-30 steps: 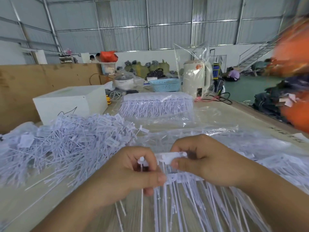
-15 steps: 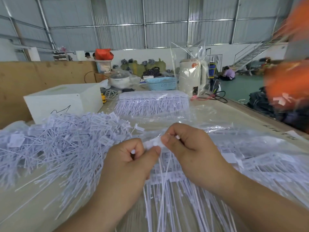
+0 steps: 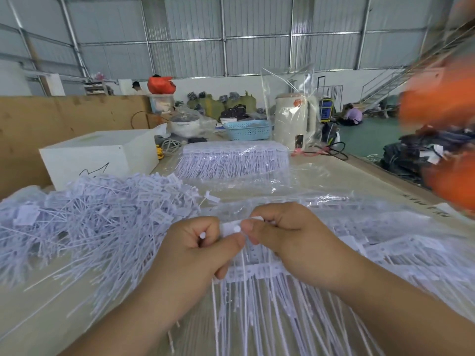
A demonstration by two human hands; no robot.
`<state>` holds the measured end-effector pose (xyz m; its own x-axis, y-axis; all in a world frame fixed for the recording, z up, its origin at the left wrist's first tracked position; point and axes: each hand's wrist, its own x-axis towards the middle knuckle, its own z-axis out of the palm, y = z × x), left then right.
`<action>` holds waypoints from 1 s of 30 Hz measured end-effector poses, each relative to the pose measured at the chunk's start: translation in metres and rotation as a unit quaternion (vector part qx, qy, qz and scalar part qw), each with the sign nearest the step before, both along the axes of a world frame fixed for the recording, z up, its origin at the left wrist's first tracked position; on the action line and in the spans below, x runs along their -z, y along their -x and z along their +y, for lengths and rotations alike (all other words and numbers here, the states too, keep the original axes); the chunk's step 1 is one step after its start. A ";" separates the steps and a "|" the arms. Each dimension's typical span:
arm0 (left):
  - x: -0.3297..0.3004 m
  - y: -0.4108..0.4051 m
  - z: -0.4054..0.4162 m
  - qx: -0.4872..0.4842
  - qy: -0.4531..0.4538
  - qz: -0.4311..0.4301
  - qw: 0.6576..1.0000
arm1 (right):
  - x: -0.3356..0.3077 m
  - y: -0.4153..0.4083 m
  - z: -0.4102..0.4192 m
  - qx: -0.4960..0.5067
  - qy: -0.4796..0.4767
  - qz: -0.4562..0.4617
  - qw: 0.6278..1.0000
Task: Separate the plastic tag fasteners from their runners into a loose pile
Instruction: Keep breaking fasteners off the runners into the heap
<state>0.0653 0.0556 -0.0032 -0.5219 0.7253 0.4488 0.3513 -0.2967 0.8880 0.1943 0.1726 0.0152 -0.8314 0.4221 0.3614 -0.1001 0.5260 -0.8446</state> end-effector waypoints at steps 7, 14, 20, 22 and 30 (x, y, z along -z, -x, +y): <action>0.004 -0.013 0.004 -0.075 -0.040 -0.048 0.995 | 0.010 0.014 -0.023 0.079 0.028 0.095 0.992; 0.003 -0.016 0.009 -0.042 -0.060 -0.161 0.984 | 0.018 0.021 -0.027 0.108 -0.003 0.141 0.984; -0.005 0.001 -0.003 0.049 -0.047 -0.125 0.990 | 0.006 0.010 -0.013 -0.015 0.079 0.096 0.992; -0.009 0.001 -0.004 0.060 -0.067 -0.135 0.987 | 0.005 0.009 -0.013 -0.015 0.076 0.115 0.990; -0.007 -0.009 -0.001 -0.075 -0.053 -0.128 0.988 | 0.006 0.019 -0.024 -0.004 0.026 0.137 0.990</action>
<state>0.0739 0.0547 0.0040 -0.7263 0.5869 0.3577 0.1666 -0.3546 0.9201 0.1752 0.1487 0.0088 -0.7094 0.4395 0.5511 -0.3331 0.4800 -0.8116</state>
